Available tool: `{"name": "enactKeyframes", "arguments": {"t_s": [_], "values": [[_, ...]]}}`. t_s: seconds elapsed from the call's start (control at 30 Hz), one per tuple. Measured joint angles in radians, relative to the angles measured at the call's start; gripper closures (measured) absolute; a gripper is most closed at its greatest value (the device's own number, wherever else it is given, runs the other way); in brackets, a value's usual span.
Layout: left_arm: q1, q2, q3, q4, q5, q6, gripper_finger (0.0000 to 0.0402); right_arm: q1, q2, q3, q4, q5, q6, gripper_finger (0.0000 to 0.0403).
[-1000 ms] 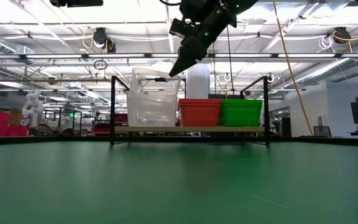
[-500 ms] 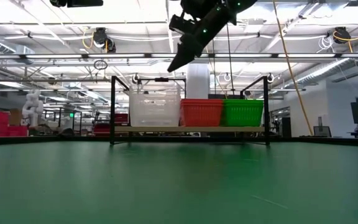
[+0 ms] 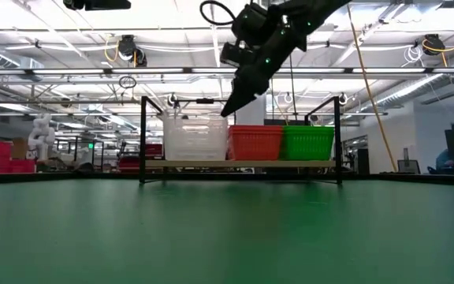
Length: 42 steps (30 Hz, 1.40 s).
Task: Stack baskets on shelf by color
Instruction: Stack the right transparent bin on the transparent bin on the shelf, then stack the transparent bin on the transparent bins on the shelf
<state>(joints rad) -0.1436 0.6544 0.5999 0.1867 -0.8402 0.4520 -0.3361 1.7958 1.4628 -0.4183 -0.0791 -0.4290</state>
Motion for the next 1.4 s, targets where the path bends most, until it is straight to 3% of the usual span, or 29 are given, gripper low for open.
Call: {"name": "enactKeyframes", "arguments": {"t_s": [0.23,0.37,0.57,0.77,0.87,1.13,1.27,1.4], "values": [[0.000,0.000,0.000,0.003,0.000,-0.001,0.0364,-0.002,-0.002,-0.057,0.179,-0.013,-0.035,0.0400],[0.000,0.000,0.000,0.003,0.000,0.002,0.0364,0.001,-0.002,-0.056,0.183,-0.082,-0.027,0.0399],[0.000,0.000,0.000,-0.001,-0.001,0.005,0.0364,0.049,-0.042,-0.056,0.183,-0.095,0.008,0.0399],[0.000,0.000,0.000,-0.002,-0.026,0.011,0.0364,0.128,-0.053,-0.057,0.278,-0.251,0.061,0.0399],[0.000,0.000,0.000,-0.002,-0.026,-0.004,0.0364,0.181,-0.030,-0.082,0.417,-0.266,0.047,0.0399],[0.000,-0.001,0.000,0.003,-0.024,-0.013,0.0364,0.319,0.056,-0.162,0.828,-0.234,0.048,0.0373],[0.017,0.001,0.000,0.004,-0.014,-0.023,0.0364,0.354,0.182,-0.097,0.848,-0.138,0.074,0.0335],[0.043,0.007,0.000,0.004,0.002,-0.029,0.0364,0.364,0.341,0.100,0.753,-0.131,0.126,0.0312]]}}
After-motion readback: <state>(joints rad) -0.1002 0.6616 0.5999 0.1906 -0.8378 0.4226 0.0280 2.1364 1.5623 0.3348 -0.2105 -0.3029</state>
